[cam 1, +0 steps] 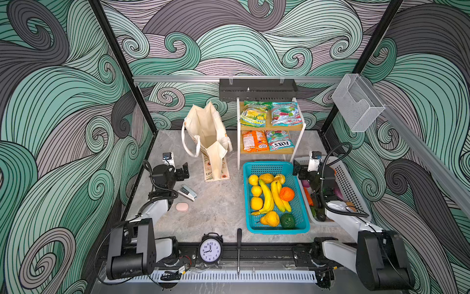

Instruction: Place the food into the grocery bag and tie it

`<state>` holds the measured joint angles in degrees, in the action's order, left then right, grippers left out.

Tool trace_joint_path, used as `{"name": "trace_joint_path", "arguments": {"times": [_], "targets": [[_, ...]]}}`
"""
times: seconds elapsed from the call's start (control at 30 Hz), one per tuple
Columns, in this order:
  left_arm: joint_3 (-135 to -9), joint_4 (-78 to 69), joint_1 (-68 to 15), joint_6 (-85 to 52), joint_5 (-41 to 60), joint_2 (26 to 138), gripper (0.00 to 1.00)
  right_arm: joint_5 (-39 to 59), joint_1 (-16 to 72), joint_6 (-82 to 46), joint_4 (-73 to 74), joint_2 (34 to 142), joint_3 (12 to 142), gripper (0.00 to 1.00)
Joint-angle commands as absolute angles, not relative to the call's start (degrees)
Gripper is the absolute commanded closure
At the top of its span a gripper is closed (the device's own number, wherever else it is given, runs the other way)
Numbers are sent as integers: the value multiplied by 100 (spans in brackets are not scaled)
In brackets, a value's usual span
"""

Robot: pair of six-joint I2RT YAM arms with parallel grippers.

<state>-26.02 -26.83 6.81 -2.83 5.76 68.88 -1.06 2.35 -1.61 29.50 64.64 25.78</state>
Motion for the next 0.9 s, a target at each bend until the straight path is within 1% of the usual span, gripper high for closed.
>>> {"name": "trace_joint_path", "arguments": {"times": [0.0,0.07,0.13,0.2,0.23,0.27,0.33,0.47,0.57,0.63,0.67,0.7,0.77,0.8,0.87], "targets": [[-2584,-2146,624,-581,561,6371,1,-477,225,-1634,2042,6081,2772,0],[-2583,-2032,604,-871,578,6045,1,84,224,-1703,2233,6013,2778,1],[-2635,-1773,589,-1827,111,5595,1,736,218,-1805,1542,5850,3104,0],[-2885,-816,589,-2877,-355,5126,2,1355,213,-1762,1068,5713,3388,0],[-3039,-336,589,-3239,-395,4918,1,1615,219,-1855,1039,5660,3427,1],[-3113,-87,584,-3407,-274,4767,1,1823,207,-2007,1177,5615,3375,0],[-3197,-59,589,-3352,428,4439,2,2322,212,-2287,1518,5523,3275,0],[-2994,-678,604,-4178,715,4271,1,3373,282,-2356,1600,5714,3542,0],[-3097,-683,615,-4509,1060,4211,1,3531,473,-2110,1160,5801,3835,0],[-3322,-500,598,-4193,1305,4276,1,3381,725,-1975,1122,5775,3877,0],[-3578,-65,589,-4077,1247,4356,1,3271,844,-1903,1050,5766,3921,0],[-3976,673,580,-3923,1028,4480,1,3098,1007,-1799,876,5773,4017,0],[-4734,1798,563,-3513,1053,4818,1,2859,1277,-1586,608,5818,4198,0],[-4963,2089,518,-3394,1075,4979,1,2743,1402,-1509,484,5856,4284,0],[-5173,2212,437,-3378,1140,5143,1,2603,1596,-1425,357,5929,4429,0]]}}
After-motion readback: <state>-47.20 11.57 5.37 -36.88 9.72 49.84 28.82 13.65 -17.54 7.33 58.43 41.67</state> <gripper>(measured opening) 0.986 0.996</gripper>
